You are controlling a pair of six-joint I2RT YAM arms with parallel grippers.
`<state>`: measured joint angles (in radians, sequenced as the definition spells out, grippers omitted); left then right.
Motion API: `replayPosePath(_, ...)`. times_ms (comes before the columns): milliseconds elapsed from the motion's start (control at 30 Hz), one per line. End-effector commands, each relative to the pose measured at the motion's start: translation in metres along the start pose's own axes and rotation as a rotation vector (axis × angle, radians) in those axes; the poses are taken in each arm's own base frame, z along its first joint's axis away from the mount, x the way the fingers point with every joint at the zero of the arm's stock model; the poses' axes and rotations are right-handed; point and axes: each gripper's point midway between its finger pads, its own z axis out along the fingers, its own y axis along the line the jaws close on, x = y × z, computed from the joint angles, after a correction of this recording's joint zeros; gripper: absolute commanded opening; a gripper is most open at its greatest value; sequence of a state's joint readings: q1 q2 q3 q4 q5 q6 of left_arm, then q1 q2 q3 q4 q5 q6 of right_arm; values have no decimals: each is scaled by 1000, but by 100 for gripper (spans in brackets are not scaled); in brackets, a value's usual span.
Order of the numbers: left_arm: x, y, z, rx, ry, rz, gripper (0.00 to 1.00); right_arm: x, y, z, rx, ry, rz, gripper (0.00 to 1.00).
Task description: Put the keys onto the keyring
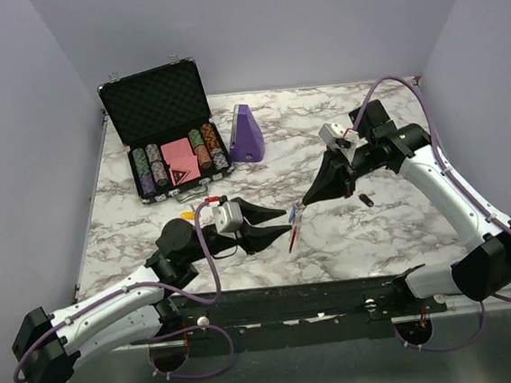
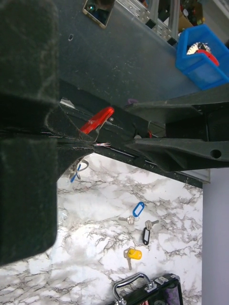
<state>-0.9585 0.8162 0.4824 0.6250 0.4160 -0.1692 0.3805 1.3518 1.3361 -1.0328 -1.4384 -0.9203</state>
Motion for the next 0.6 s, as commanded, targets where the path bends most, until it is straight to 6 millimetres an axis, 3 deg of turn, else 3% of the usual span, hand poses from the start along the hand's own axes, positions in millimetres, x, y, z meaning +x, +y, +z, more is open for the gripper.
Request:
replayPosePath(0,-2,10,10,-53,-14,2,45,-9,17,4,-62,-67,1,1)
replayPosePath(567,-4,23,23,-109,-46,15,44,-5,19,6,-80,-87,26,1)
